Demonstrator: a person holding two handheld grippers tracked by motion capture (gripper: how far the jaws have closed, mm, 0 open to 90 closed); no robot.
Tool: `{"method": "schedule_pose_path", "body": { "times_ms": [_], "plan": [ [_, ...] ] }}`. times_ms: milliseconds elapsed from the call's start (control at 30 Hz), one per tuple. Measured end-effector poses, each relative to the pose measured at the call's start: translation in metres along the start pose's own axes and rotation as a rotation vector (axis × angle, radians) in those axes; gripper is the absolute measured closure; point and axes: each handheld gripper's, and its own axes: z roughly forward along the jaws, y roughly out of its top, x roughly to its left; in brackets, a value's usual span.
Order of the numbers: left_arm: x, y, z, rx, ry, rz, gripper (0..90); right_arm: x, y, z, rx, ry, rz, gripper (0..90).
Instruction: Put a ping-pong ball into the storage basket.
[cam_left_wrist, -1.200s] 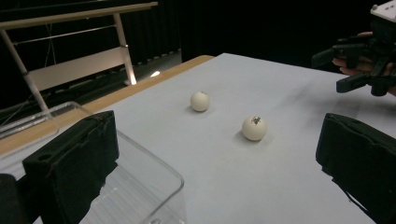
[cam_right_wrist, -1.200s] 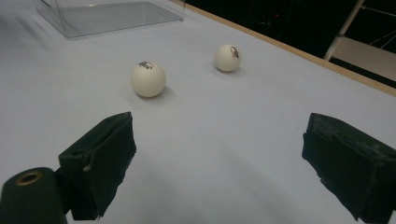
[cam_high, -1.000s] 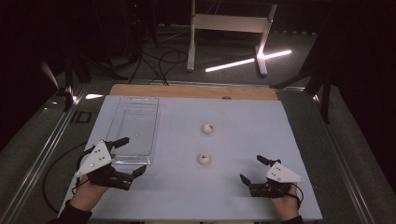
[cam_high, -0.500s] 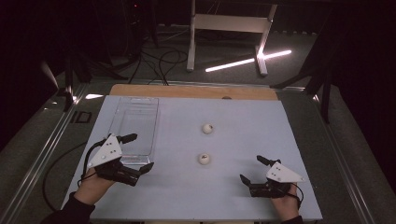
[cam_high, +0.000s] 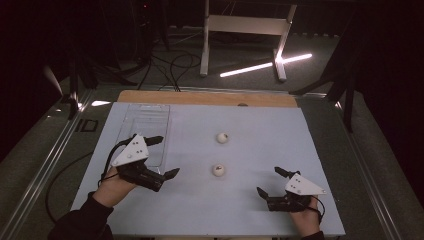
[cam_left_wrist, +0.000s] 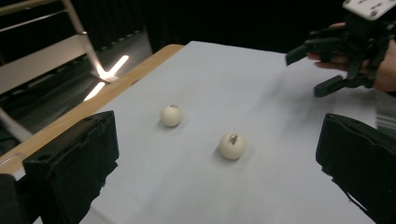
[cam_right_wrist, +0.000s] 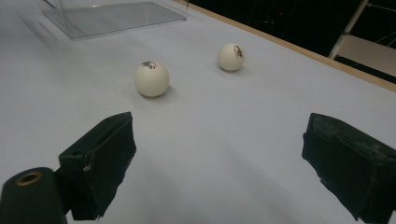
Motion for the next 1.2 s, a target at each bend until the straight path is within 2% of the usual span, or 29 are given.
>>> {"method": "schedule_pose_path", "body": {
  "times_ms": [67,100,233,267,333,433,500,533,633,867,1000,1200],
  "plan": [
    [-0.001,0.004,0.003,0.018,0.015,-0.021,0.6,0.000,0.000,0.000,0.000,0.001,0.004,9.4],
    [-0.002,0.005,0.004,0.009,0.021,-0.029,0.6,0.000,0.000,-0.001,0.000,0.000,0.004,9.4],
    [-0.001,0.010,0.009,0.025,-0.006,-0.049,0.6,0.000,0.000,0.000,-0.002,0.003,0.004,9.4],
    [-0.001,0.012,0.013,0.032,-0.033,-0.055,0.6,0.000,0.000,0.000,-0.003,0.003,0.001,9.3],
    [-0.002,0.013,0.015,0.033,-0.046,-0.054,0.6,0.000,0.000,0.000,-0.003,0.005,0.009,9.3],
    [-0.004,0.017,0.026,0.068,-0.063,-0.031,0.6,0.000,0.000,-0.001,-0.004,0.006,0.005,9.3],
    [-0.004,0.017,0.026,0.068,-0.063,-0.031,0.6,0.000,0.000,-0.001,-0.005,0.004,0.002,9.4],
    [-0.007,0.019,0.034,0.091,-0.084,-0.018,0.6,-0.001,0.000,-0.001,-0.007,0.004,0.003,9.3],
    [-0.011,0.022,0.040,0.103,-0.098,0.005,0.6,0.000,0.000,-0.001,-0.007,0.004,0.002,9.3],
    [-0.011,0.024,0.054,0.112,-0.129,-0.004,0.6,-0.001,0.000,-0.001,-0.009,0.005,0.000,9.3],
    [-0.014,0.023,0.070,0.145,-0.152,0.008,0.6,-0.001,0.000,-0.001,-0.008,0.010,0.005,9.4],
    [-0.017,0.021,0.082,0.166,-0.174,0.004,0.6,-0.001,0.000,-0.001,-0.008,0.009,0.006,9.4]
  ]
}}
